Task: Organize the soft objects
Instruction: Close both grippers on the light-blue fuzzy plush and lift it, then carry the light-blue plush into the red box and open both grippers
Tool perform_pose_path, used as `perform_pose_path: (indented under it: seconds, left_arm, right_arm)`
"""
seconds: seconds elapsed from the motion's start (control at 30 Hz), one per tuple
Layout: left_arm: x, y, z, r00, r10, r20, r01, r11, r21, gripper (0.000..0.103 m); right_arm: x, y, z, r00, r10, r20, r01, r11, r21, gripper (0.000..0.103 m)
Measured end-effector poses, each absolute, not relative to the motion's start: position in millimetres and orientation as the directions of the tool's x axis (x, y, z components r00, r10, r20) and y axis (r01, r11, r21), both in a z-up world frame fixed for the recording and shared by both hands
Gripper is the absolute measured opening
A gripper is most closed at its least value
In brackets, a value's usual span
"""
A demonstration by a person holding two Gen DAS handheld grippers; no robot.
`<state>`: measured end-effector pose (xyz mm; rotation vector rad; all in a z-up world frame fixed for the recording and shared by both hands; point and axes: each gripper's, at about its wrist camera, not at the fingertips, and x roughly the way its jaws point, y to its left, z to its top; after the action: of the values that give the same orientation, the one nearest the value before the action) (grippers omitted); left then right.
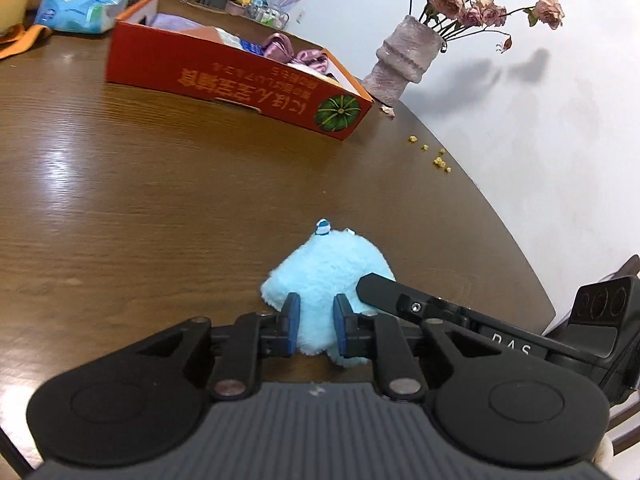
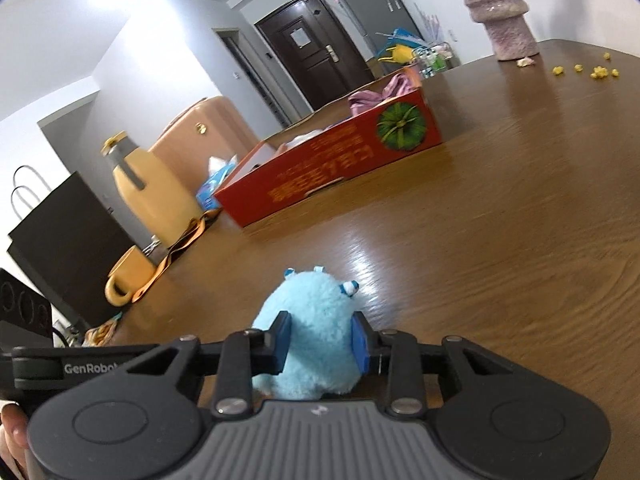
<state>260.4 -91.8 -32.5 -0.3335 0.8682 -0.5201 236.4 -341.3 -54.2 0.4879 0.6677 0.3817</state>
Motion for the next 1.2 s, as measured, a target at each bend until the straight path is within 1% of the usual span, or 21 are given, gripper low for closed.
perform_pose_path:
  seconds: [0.03, 0.13, 0.17, 0.23, 0.4, 0.57, 0.63, 0.83, 0.93, 1.0, 1.1, 1.2]
  left_arm:
    - [257, -87, -32, 0.541, -0.558, -0.629, 0.292, 0.826, -0.482, 0.027]
    - [251, -79, -33, 0.544, -0.565, -0.621, 0.290, 0.820, -0.493, 0.037]
    - [251, -78, -34, 0.544, -0.562, -0.623, 0.287, 0.822, -0.492, 0.037]
    - [248, -78, -36, 0.547, -0.557, -0.624, 0.283, 0.825, -0.489, 0.037]
    - [255, -69, -43, 0.555, -0.550, -0.624, 0.223, 0.821, -0.526, 0.037]
    - [262, -69, -49, 0.549, -0.575, -0.607, 0.231, 0.802, -0.551, 0.038]
    - [266, -70, -50, 0.542, -0.582, -0.606, 0.236, 0.797, -0.555, 0.033]
    - [277, -73, -51, 0.543, -0.599, -0.589, 0.235, 0.782, -0.578, 0.025]
    - [290, -76, -35, 0.584, -0.597, -0.550, 0.266, 0.781, -0.566, 0.024]
    - [306, -77, -19, 0.604, -0.612, -0.510, 0.304, 0.769, -0.562, 0.024]
    - [350, -85, 13, 0.631, -0.616, -0.472, 0.352, 0.769, -0.533, 0.024]
    - [410, -99, 42, 0.661, -0.600, -0.450, 0.387, 0.787, -0.481, 0.024]
  right_arm:
    - [234, -337, -54, 0.721, 0.489, -0.491, -0.185, 0.819, 0.543, 0.031]
    - [228, -328, -56, 0.716, 0.496, -0.492, -0.191, 0.817, 0.544, 0.030]
    - [227, -326, -56, 0.715, 0.496, -0.492, -0.192, 0.817, 0.543, 0.030]
    - [227, -324, -55, 0.716, 0.492, -0.496, -0.191, 0.821, 0.538, 0.030]
    - [230, -325, -56, 0.711, 0.492, -0.502, -0.180, 0.818, 0.547, 0.030]
    - [235, -326, -58, 0.712, 0.488, -0.505, -0.170, 0.818, 0.550, 0.030]
    - [238, -328, -58, 0.713, 0.486, -0.505, -0.165, 0.817, 0.552, 0.030]
    - [251, -336, -59, 0.703, 0.497, -0.508, -0.148, 0.801, 0.580, 0.029]
    - [263, -337, -44, 0.719, 0.499, -0.484, -0.179, 0.806, 0.565, 0.028]
    - [284, -345, -27, 0.738, 0.510, -0.442, -0.207, 0.795, 0.571, 0.028]
    - [335, -357, 0, 0.756, 0.518, -0.400, -0.234, 0.785, 0.574, 0.028]
    - [400, -364, 27, 0.771, 0.508, -0.384, -0.244, 0.793, 0.558, 0.028]
